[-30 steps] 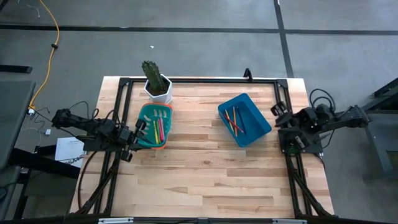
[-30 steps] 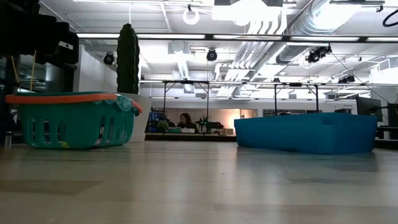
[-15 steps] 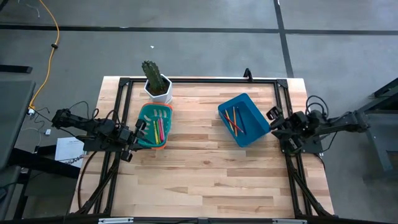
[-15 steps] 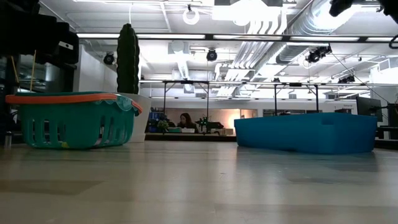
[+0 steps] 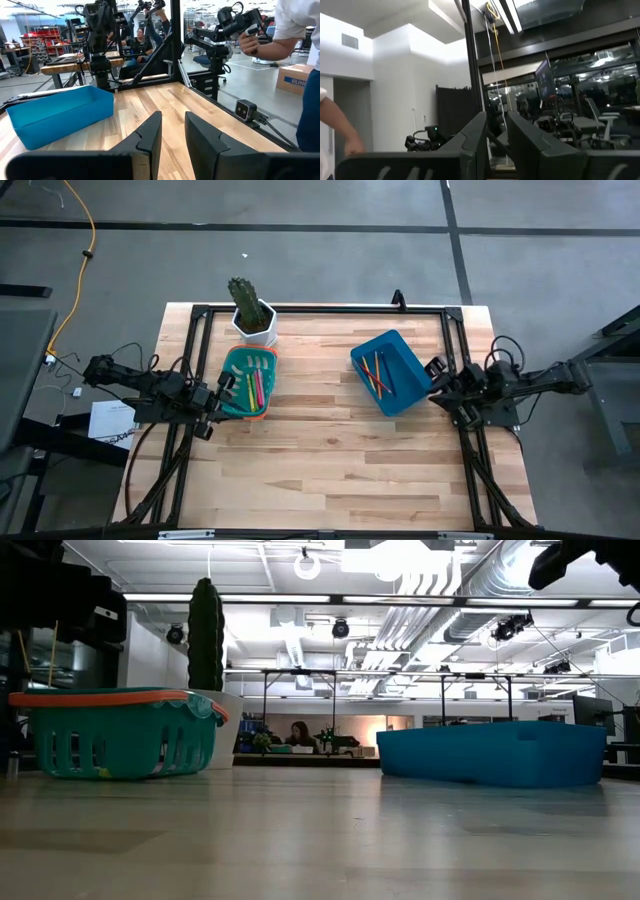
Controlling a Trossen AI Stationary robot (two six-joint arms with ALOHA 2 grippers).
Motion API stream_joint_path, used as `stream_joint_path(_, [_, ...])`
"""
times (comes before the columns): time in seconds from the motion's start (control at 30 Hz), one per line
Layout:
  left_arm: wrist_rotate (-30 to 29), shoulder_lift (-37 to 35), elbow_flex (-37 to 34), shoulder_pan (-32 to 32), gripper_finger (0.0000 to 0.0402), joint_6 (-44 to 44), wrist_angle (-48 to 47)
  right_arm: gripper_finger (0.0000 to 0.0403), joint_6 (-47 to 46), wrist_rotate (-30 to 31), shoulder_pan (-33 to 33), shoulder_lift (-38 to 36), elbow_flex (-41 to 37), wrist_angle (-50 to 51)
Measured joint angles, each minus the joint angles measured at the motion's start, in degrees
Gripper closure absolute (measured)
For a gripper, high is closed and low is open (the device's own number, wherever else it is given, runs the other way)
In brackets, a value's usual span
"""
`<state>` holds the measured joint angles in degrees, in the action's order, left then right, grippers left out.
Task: Sort pens & pencils
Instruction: Return to Home Position
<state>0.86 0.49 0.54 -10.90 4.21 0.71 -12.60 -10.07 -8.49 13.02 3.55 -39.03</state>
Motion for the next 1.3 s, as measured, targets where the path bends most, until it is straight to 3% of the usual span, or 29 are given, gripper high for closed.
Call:
stream_joint_path(0.93, [-0.01, 0.01, 0.00, 0.00, 0.0330, 0.00, 0.00, 0.0334, 2.14, -1.01, -0.22, 0.00, 0.00, 3.45])
stream_joint_path(1.3, [-0.02, 0.00, 0.00, 0.00, 0.0330, 0.00, 0.00, 0.0334, 2.52, -0.69, -0.22, -0.20, -2.97, -2.59])
